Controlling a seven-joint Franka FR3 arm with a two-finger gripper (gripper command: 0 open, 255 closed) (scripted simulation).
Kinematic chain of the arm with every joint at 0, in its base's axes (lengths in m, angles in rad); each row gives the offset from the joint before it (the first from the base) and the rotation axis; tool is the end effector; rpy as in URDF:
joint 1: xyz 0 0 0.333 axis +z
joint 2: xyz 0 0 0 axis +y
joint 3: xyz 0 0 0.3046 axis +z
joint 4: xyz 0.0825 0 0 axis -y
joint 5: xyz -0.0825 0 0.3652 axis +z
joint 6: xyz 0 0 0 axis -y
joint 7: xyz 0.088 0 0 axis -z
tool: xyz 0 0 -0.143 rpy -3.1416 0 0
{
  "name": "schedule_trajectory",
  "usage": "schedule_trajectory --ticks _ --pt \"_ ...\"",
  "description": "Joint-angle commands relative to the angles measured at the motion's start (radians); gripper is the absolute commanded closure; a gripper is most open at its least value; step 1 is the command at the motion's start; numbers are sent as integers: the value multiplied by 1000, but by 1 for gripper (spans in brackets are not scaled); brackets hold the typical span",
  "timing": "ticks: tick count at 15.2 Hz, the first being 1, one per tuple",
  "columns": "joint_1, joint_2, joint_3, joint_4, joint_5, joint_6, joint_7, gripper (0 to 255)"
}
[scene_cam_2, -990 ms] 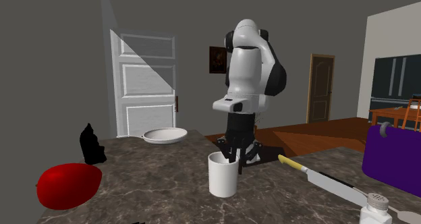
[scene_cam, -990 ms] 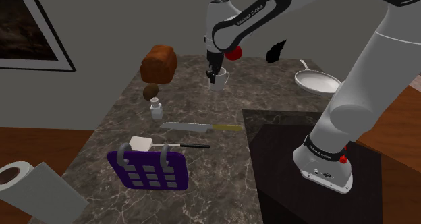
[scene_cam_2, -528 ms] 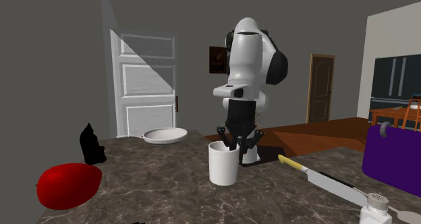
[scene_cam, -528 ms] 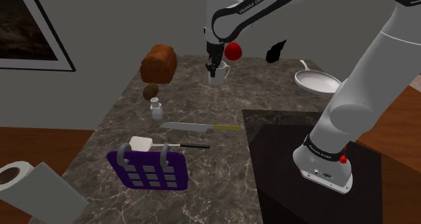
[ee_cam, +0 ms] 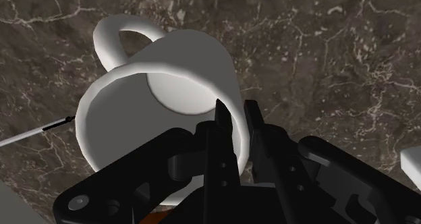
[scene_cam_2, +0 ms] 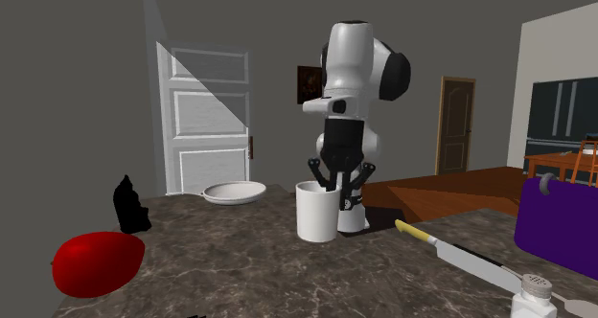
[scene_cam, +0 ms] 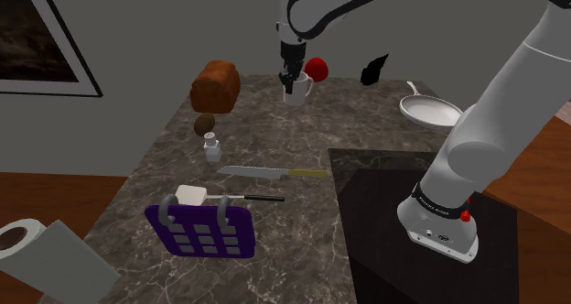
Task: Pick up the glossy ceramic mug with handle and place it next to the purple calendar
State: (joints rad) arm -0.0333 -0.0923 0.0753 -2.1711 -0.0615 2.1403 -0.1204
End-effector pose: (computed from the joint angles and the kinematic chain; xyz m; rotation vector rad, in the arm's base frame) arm 0.5097 0.0172 0.4010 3.0637 0.2979 0.0904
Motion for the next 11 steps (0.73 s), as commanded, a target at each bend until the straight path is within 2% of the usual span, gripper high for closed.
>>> schedule_trajectory --ticks 1,11 --pt "0 -11 -1 17 2 -27 -3 255" --pt "0 -43 -1 118 8 -161 -13 255"
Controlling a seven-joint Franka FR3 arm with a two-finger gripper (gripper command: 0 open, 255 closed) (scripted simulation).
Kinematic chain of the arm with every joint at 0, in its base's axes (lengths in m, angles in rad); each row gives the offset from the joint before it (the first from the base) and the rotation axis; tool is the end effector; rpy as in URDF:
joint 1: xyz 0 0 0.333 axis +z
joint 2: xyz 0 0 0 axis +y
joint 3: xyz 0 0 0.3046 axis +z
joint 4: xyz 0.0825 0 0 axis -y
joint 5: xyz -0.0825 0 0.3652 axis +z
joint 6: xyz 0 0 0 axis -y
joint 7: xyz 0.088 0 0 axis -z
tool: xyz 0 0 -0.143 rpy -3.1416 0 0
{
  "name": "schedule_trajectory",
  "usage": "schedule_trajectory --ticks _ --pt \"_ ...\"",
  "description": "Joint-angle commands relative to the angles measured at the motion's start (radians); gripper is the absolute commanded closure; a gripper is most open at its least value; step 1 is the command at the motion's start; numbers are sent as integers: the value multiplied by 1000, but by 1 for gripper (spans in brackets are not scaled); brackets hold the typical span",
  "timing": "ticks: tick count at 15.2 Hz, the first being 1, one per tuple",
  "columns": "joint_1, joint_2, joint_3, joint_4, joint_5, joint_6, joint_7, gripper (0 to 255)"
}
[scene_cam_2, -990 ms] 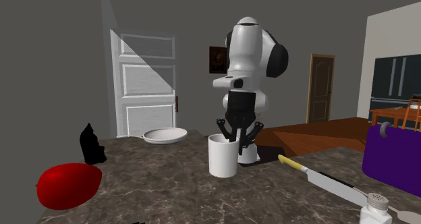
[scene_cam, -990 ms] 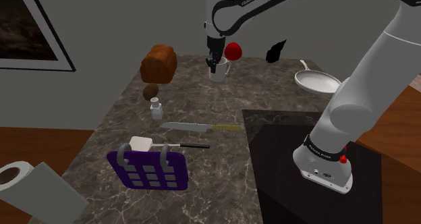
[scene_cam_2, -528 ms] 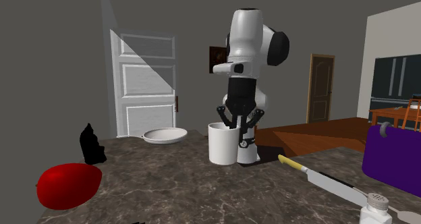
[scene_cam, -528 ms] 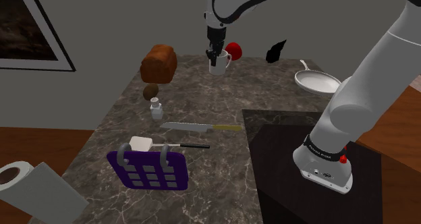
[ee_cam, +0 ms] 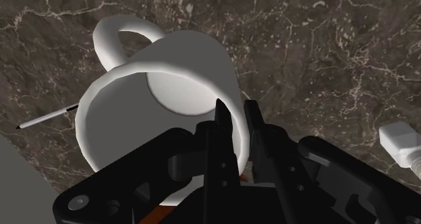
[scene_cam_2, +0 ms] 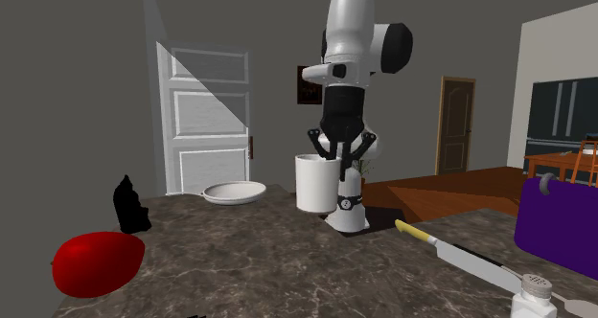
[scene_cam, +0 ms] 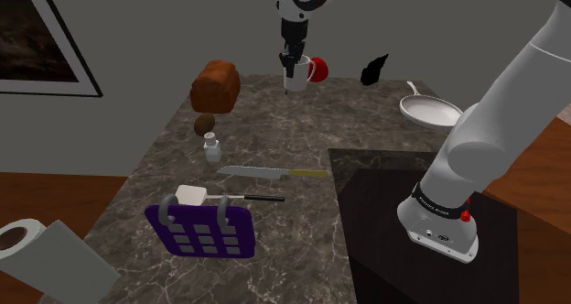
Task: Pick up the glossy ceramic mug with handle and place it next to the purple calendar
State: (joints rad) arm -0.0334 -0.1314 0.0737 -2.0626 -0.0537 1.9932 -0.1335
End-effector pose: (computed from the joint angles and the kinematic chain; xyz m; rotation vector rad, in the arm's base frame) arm 0.5092 0.0163 0.4569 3.0637 0.2981 0.0904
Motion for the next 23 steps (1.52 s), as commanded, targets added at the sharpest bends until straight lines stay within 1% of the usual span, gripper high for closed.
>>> schedule_trajectory --ticks 1,12,23 --pt "0 -6 0 20 1 -27 -1 255" --pt "1 -15 0 159 4 -174 -9 255" --pt "1 1 1 316 4 -315 -15 255"
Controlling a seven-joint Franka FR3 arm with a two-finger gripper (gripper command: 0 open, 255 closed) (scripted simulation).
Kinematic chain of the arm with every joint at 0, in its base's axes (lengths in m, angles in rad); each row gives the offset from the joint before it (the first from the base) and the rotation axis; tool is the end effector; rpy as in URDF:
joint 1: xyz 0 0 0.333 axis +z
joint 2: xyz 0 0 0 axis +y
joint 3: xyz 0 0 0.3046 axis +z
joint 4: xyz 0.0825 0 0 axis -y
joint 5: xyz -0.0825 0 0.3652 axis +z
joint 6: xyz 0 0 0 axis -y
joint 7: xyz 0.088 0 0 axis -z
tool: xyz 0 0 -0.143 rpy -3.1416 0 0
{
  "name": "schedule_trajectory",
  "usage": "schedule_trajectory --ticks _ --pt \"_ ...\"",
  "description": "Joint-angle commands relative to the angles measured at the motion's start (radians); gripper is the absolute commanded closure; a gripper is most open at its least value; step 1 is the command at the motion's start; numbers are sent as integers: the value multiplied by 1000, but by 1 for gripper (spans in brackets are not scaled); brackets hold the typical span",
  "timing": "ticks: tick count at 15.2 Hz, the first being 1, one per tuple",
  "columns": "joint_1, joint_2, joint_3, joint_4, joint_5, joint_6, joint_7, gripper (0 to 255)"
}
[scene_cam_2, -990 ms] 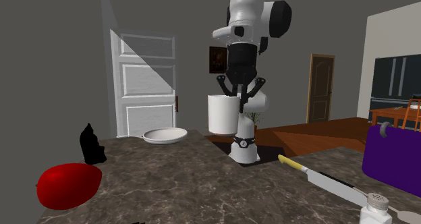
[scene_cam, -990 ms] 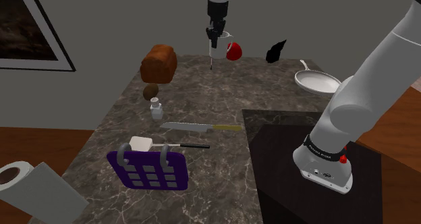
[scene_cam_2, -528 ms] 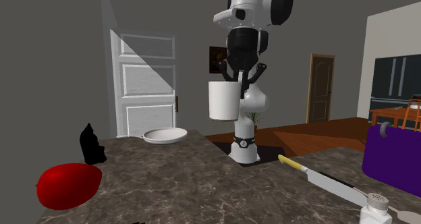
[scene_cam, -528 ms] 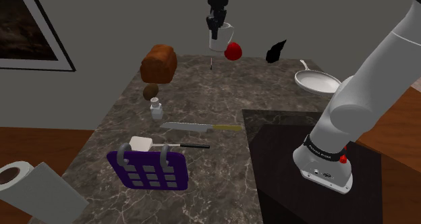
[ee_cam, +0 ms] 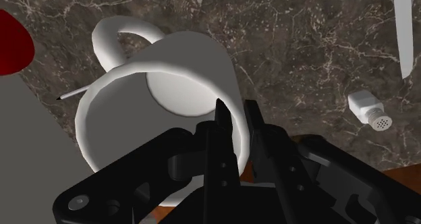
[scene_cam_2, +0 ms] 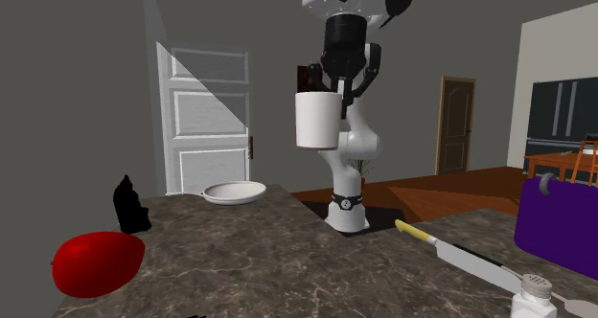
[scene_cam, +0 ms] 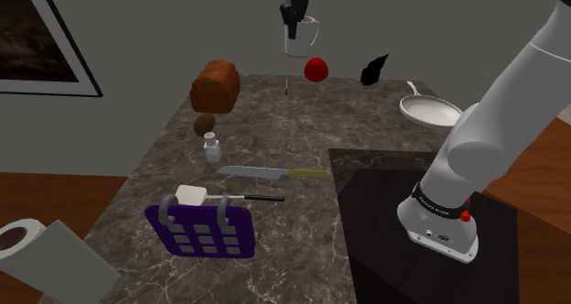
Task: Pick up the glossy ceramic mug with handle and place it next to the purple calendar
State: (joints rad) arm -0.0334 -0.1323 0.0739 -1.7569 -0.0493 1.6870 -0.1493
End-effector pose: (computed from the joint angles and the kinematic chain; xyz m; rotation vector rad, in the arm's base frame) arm 0.5073 0.0161 0.5714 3.0637 0.2976 0.0904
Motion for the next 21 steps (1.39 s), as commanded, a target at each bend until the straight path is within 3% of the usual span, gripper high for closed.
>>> schedule_trajectory --ticks 1,11,21 --pt "9 -22 11 -15 2 -8 19 255" --pt "94 -214 133 -196 48 -25 213 255" --pt "181 -318 284 -260 123 -64 427 255"
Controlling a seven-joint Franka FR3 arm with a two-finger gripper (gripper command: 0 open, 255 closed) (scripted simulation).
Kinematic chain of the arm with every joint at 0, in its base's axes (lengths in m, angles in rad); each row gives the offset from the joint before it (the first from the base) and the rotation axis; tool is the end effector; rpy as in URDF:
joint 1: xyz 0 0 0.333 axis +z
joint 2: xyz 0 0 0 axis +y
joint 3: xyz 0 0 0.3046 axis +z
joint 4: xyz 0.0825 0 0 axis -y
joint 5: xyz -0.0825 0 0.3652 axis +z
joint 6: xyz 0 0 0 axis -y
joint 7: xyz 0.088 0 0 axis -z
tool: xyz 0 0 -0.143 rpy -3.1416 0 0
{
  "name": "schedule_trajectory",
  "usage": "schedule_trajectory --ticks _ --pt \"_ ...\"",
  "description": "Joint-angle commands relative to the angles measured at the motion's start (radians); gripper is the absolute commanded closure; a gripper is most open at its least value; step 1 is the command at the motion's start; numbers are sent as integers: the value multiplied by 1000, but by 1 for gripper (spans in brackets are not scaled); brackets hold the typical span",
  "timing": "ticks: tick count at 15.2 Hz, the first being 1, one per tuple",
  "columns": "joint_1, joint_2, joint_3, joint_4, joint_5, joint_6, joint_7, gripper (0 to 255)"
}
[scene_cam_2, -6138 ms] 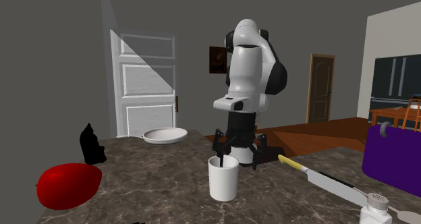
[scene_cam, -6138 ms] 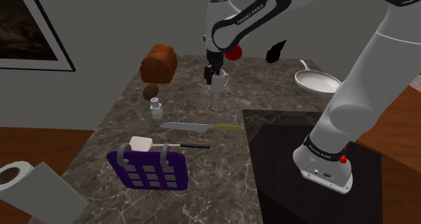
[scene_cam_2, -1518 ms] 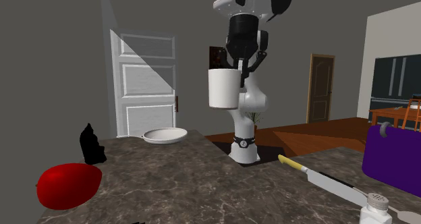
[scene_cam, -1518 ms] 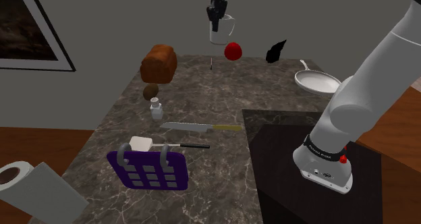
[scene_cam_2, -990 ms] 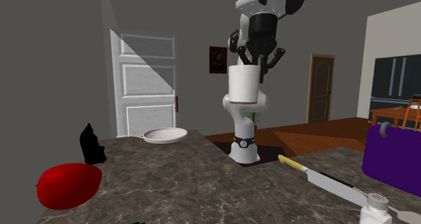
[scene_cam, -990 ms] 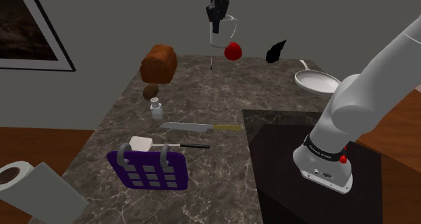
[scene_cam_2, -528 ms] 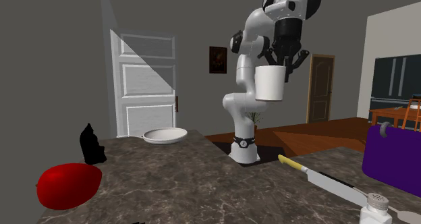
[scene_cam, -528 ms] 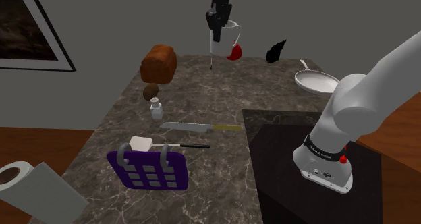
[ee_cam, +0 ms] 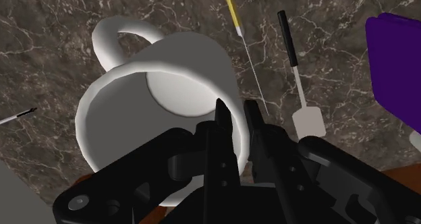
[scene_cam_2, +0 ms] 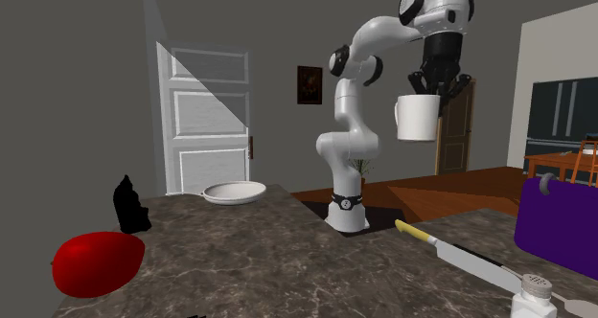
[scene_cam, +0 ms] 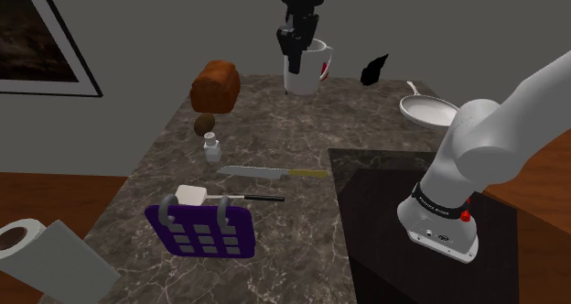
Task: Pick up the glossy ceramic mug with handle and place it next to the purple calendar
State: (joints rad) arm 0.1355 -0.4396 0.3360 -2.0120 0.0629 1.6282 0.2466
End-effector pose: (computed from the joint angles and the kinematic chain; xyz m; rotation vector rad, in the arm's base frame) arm 0.3537 0.2149 0.5755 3.0638 0.2995 0.0900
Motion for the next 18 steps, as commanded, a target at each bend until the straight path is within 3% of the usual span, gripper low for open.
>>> schedule_trajectory --ticks 1,10,18 --pt "20 -15 39 -5 19 -9 54 255" --pt "82 -11 205 43 78 -40 273 255" --pt "109 78 389 160 89 -59 495 255"
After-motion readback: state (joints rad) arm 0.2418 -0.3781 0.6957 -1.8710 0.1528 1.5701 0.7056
